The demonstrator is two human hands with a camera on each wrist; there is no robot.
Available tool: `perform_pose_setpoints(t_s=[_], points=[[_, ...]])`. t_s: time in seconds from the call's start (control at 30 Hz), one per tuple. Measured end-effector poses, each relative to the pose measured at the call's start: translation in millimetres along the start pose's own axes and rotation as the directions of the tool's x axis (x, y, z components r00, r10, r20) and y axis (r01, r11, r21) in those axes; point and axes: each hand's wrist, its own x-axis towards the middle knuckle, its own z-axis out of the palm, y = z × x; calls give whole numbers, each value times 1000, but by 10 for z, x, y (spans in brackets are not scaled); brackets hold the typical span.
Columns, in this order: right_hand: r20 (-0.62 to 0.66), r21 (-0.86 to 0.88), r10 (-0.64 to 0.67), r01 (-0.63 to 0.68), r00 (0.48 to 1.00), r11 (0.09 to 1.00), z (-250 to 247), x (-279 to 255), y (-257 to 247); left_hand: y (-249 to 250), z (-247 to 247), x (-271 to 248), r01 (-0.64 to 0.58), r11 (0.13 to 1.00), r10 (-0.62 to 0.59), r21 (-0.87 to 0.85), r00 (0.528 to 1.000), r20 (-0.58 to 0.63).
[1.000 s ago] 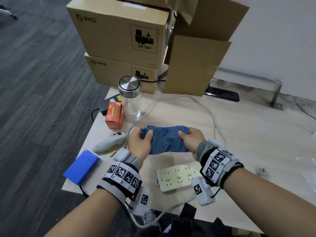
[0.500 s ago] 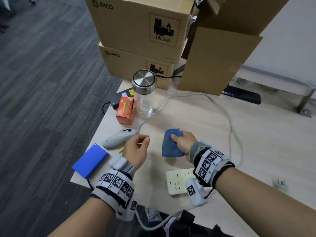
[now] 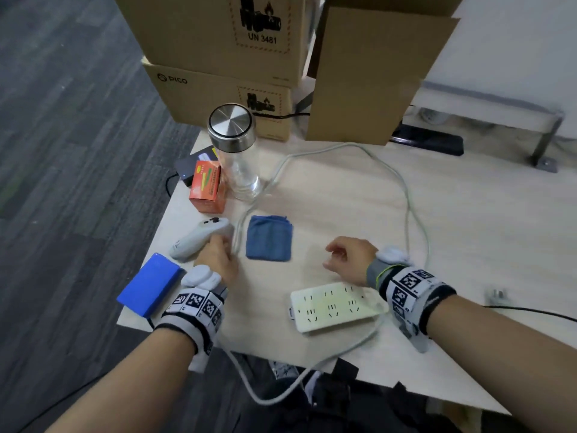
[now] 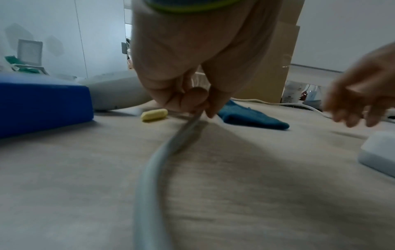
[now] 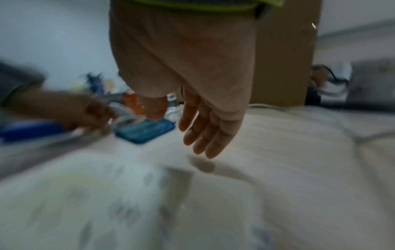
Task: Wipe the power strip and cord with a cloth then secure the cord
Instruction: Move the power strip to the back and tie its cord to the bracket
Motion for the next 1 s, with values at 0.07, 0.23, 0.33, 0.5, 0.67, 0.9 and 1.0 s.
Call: perform_pose_setpoints(t_s=[0.07, 0.23, 0.33, 0.5, 0.67, 0.9, 1.0], points=[[41, -191, -70, 76, 997, 979, -22, -152, 207, 38, 7, -37, -70, 997, 68, -18, 993, -93], [-81, -296, -98, 70, 992, 953, -141, -484, 797, 509, 13, -258, -298, 949, 294, -108, 955, -51], [-134, -305, -112, 66, 985, 950, -187, -656, 1143, 904, 91, -398, -435, 884, 450, -168, 891, 60], [-109, -389, -76, 27, 991, 921, -238, -921, 1660, 1332, 586, -602, -466, 859, 510, -211, 813, 282], [-48, -409, 63, -78, 997, 909, -217, -1053, 2170, 1495, 930, -877, -676, 701, 500, 226, 692, 520], [-158, -240, -39, 0, 987, 971, -298, -987, 2504, 1742, 1178, -1126, -648, 615, 460, 449, 758, 463], [-242, -230, -125, 68, 962, 971, -420, -996, 2577, 1921, 1171, -1155, -604, 711, 507, 359, 795, 334]])
